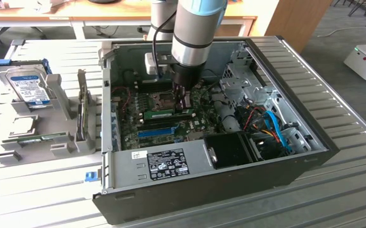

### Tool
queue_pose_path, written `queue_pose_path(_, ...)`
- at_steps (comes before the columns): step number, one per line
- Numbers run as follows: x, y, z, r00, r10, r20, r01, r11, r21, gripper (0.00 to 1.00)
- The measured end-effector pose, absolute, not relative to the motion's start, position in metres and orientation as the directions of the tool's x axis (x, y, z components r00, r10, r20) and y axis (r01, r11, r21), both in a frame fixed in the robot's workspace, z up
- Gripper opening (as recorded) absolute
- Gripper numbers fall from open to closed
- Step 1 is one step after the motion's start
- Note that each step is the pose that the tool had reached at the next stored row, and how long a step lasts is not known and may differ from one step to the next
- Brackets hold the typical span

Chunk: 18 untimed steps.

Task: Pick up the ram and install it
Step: 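Insert the ram into the slot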

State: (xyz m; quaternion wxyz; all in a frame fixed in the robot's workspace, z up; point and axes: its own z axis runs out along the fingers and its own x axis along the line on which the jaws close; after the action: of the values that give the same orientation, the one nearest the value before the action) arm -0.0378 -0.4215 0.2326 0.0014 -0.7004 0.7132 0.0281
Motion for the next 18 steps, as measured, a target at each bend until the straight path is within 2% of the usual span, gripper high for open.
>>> queue_pose_path(18,-0.0378,-0.4229,0.2325,-0.004,-0.999,-0.041,-0.999,0.002,0.038,0.12)
